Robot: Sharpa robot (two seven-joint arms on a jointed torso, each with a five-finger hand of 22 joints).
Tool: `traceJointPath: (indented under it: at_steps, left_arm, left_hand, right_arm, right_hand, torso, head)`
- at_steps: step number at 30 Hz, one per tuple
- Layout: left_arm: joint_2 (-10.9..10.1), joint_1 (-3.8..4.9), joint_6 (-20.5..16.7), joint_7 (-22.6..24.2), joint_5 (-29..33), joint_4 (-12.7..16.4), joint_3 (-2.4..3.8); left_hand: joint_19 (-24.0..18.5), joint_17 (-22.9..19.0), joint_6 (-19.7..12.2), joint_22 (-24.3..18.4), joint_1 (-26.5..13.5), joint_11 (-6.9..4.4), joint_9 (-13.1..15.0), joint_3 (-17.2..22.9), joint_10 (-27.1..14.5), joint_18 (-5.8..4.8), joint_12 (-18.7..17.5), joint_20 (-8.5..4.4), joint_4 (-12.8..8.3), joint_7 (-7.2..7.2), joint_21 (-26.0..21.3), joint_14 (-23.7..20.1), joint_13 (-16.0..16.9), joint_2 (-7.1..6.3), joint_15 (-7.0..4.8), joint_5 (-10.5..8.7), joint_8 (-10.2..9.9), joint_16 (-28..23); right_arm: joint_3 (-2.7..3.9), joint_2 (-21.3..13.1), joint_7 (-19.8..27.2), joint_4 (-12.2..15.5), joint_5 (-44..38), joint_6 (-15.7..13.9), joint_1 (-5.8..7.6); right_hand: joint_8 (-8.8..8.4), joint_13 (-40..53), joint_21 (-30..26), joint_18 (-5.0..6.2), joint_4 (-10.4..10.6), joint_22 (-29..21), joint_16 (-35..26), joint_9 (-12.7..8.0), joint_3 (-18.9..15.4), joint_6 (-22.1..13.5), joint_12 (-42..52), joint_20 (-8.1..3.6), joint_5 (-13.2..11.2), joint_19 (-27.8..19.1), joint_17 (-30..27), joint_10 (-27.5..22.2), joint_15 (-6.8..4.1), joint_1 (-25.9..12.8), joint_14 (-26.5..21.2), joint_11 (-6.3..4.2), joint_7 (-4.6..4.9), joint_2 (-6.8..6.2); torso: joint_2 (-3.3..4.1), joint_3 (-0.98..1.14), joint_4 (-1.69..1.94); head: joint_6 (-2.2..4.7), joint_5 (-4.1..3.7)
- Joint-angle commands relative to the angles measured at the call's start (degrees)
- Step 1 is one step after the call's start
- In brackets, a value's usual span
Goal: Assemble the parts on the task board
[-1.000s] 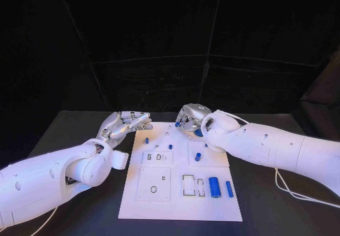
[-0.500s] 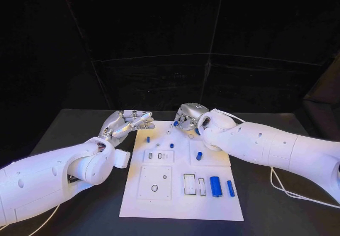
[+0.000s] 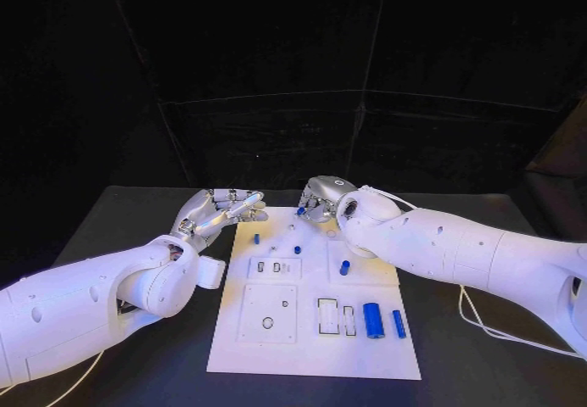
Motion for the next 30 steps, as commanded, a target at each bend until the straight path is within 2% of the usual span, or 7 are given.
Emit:
traceJointPath:
  at_steps: [1, 17, 22, 24, 26, 28, 30]
  left_arm:
    - [0.03, 0.12, 0.75, 0.24, -0.27, 0.27, 0.06]
    - [0.04, 0.24, 0.80, 0.15, -0.27, 0.23, 0.06]
    - [0.00, 0.29, 0.81, 0.10, -0.27, 0.27, 0.06]
    - [-0.01, 0.30, 0.82, 0.08, -0.27, 0.27, 0.07]
    - [-0.02, 0.31, 0.83, 0.05, -0.27, 0.27, 0.07]
    - [-0.04, 0.32, 0.85, 0.02, -0.27, 0.26, 0.07]
    - [-0.05, 0.32, 0.86, 0.00, -0.27, 0.25, 0.07]
  left_hand:
    - [0.38, 0.08, 0.37, -0.05, 0.62, -0.02, -0.08, -0.06, 0.32, 0.38, -0.18, 0.02, -0.41, 0.03, -0.33, 0.32, -0.09, 0.09, -0.09, 0.03, -0.27, -0.18]
    - [0.40, 0.08, 0.39, -0.07, 0.63, -0.02, -0.08, -0.07, 0.33, 0.38, -0.22, 0.02, -0.47, 0.01, -0.35, 0.33, -0.09, 0.08, -0.09, 0.03, -0.30, -0.21]
    - [0.40, 0.08, 0.39, -0.07, 0.63, -0.02, -0.08, -0.07, 0.33, 0.38, -0.22, 0.02, -0.47, 0.01, -0.35, 0.33, -0.09, 0.08, -0.09, 0.03, -0.30, -0.21]
    - [0.40, 0.08, 0.39, -0.07, 0.63, -0.02, -0.08, -0.07, 0.33, 0.38, -0.22, 0.02, -0.47, 0.01, -0.35, 0.33, -0.09, 0.08, -0.09, 0.03, -0.30, -0.21]
    - [0.41, 0.08, 0.40, -0.08, 0.62, -0.02, -0.09, -0.08, 0.33, 0.38, -0.23, 0.02, -0.49, 0.01, -0.36, 0.33, -0.10, 0.07, -0.09, 0.03, -0.31, -0.22]
    - [0.41, 0.08, 0.41, -0.09, 0.62, -0.02, -0.09, -0.08, 0.33, 0.38, -0.25, 0.02, -0.51, 0.00, -0.37, 0.33, -0.10, 0.07, -0.09, 0.03, -0.33, -0.24]
    - [0.41, 0.08, 0.41, -0.09, 0.62, -0.02, -0.09, -0.08, 0.33, 0.38, -0.25, 0.02, -0.51, 0.00, -0.37, 0.33, -0.10, 0.07, -0.09, 0.03, -0.33, -0.24]
  right_arm:
    - [0.05, 0.62, -0.57, -0.61, -0.02, 0.88, 0.17]
    - [0.05, 2.22, -0.67, -2.09, -0.02, 2.43, 0.18]
    - [0.05, 2.42, -1.14, -2.33, -0.01, 2.27, 0.20]
    - [0.05, 2.51, -1.33, -2.52, 0.21, 1.70, 0.22]
    - [0.05, 2.62, -1.44, -2.75, 0.61, 1.14, 0.26]
    - [0.05, 2.68, -1.40, -2.94, 0.93, 0.72, 0.31]
    - [0.04, 2.69, -1.34, -3.00, 1.12, 0.56, 0.34]
  right_hand:
    - [0.35, 0.05, 0.25, -1.07, 0.43, 0.05, 0.19, 0.87, 0.01, 0.32, -0.29, -0.09, -0.27, 0.27, -0.02, -0.22, -0.36, -0.42, 1.54, 0.24, -0.14, -0.09]
    - [0.27, 0.06, 0.33, -1.08, 0.65, 0.14, 0.27, 0.87, 0.04, 0.22, -0.38, -0.06, -0.35, 0.24, 0.04, -0.31, -0.32, -0.51, 1.53, 0.29, -0.10, -0.15]
    - [-0.33, -0.03, 0.57, -1.13, 1.20, 0.38, 0.46, 0.71, 0.03, -0.69, -0.95, 0.09, -0.50, 0.14, 0.13, -1.11, -0.07, -0.75, 1.48, 0.60, 0.30, -0.79]
    - [-2.05, -0.53, 0.59, -1.24, 1.87, 0.31, 0.56, 0.02, -0.07, -3.78, -2.25, 0.49, -0.41, -0.04, 0.18, -3.55, 0.74, -1.40, 1.39, 1.57, 1.64, -1.62]
    - [-2.28, -1.34, -0.16, -1.19, 2.47, -0.97, 0.05, -1.09, -1.03, -11.11, -3.05, 1.38, -1.01, -0.85, -0.76, -7.57, 2.00, -2.16, 1.04, 3.19, 2.98, -3.49]
    - [-2.33, -1.71, -0.93, -0.96, 2.89, -2.15, -0.61, -0.98, -2.34, -16.80, -2.89, 2.22, -1.46, -1.68, -1.94, -11.14, 2.61, -2.01, 0.62, 4.02, 3.50, -4.47]
    - [-2.53, -1.62, -1.14, -0.73, 3.25, -2.50, -0.79, -0.91, -3.26, -18.96, -2.65, 2.58, -1.54, -1.99, -2.36, -12.15, 2.68, -1.68, 0.46, 4.03, 3.52, -4.67]
  torso:
    - [0.06, -0.02, -0.06]
    - [0.02, -0.03, -0.07]
    - [0.05, 0.04, -0.12]
    - [0.04, 0.03, -0.13]
    - [0.03, 0.01, -0.18]
    - [0.02, 0.02, -0.16]
    - [0.02, 0.03, -0.16]
  head:
    - [0.01, 0.17]
    - [-0.38, 0.44]
    - [-0.43, 0.53]
    - [-0.42, 0.51]
    - [-0.44, 0.56]
    - [-0.44, 0.52]
    - [-0.43, 0.51]
